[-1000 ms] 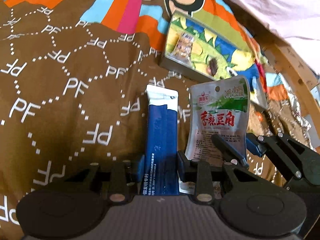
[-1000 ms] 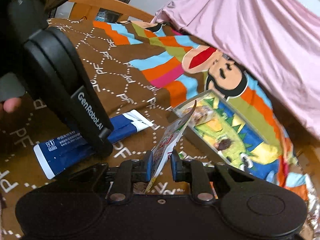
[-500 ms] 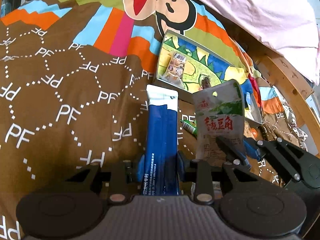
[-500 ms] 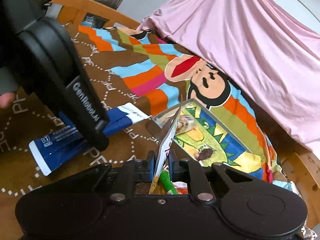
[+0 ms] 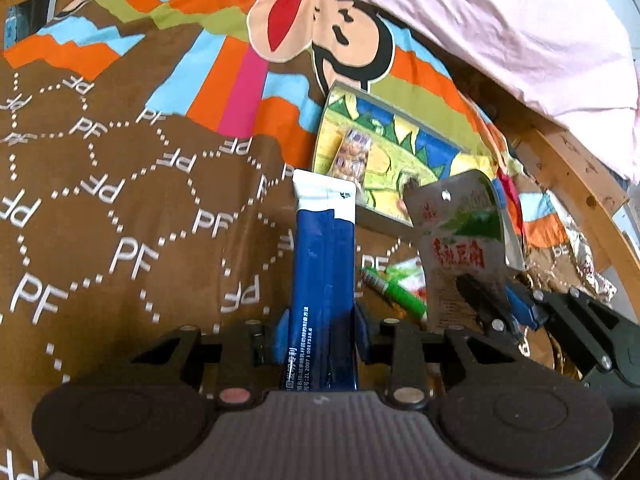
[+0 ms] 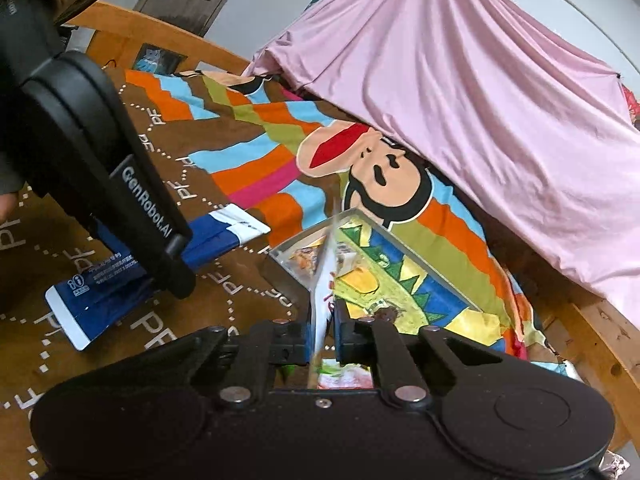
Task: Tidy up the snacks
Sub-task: 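Carry the blue packet with the left tool toward the tray while the right tool carries the white packet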
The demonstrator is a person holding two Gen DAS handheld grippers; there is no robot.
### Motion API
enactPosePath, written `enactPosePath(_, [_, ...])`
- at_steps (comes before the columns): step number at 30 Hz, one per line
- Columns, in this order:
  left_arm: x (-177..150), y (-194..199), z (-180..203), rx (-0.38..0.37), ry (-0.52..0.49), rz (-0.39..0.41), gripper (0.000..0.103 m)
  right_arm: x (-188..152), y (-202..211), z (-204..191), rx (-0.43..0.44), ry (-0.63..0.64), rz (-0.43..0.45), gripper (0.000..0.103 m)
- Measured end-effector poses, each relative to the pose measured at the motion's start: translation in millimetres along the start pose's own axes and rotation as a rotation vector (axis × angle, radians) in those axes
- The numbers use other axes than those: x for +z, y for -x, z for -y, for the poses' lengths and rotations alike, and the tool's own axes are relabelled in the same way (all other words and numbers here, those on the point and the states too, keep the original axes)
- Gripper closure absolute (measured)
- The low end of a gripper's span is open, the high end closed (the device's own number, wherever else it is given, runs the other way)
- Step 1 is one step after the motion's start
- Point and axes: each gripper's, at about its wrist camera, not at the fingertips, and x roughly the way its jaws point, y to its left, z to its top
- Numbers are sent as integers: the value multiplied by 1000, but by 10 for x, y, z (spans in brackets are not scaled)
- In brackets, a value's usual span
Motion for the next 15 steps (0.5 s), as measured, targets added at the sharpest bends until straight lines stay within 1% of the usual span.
enactPosePath(7, [172,-119,75,-26,-22,72,68,4,-127,125,-16,-34,-13,94])
enactPosePath(11, [314,-212,123,-33,-40,112,68,75,-211,243,-62,-28,13,94])
enactPosePath(15, [565,-366,213,-73,-32,163,68,137,-383,476,-107,-21,35,94])
